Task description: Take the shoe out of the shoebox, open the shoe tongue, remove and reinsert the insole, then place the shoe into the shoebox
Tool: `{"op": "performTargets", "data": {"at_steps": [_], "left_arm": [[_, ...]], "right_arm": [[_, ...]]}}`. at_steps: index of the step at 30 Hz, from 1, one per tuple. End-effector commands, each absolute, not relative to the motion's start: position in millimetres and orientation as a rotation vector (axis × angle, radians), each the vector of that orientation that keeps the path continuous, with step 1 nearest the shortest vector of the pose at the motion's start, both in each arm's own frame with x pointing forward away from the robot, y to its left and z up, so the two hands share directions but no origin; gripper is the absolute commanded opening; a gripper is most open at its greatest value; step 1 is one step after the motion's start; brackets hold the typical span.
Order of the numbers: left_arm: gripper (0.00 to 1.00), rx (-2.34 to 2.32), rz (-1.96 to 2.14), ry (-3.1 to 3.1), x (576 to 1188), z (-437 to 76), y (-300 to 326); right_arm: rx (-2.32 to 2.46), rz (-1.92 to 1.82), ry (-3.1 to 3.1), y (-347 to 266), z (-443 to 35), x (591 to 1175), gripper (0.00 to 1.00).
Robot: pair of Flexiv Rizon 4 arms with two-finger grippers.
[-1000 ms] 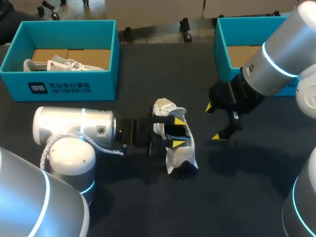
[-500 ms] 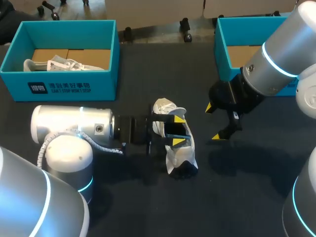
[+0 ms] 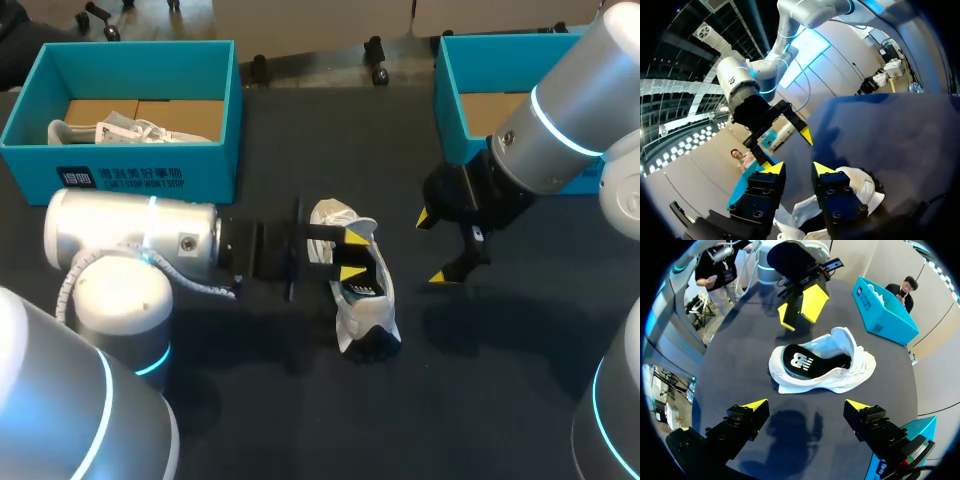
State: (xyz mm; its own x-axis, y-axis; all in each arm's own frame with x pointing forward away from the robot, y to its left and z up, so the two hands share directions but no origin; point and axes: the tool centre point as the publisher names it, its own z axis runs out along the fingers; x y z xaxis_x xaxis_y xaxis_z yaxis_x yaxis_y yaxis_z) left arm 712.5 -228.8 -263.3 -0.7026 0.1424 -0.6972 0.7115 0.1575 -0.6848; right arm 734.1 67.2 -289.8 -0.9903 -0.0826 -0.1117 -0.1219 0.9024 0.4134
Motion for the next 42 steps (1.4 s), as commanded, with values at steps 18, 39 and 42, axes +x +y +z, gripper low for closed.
{"op": "performTargets", "data": {"at_steps": [18,39,42], "left_arm": [[0.00,1.356,-1.433,2.174,717,-243,-205],[0.00,2.130,-1.122,2.322,711,-220,-195],[0.00,2.291,-1.001,2.358,709,-211,-188]], "right_arm": [[-0.158,0.651,2.974,68,-291,734,1.00],[0.010,0.584,2.977,29,-272,737,1.00],[0.053,0.583,2.971,15,-267,735,1.00]]}}
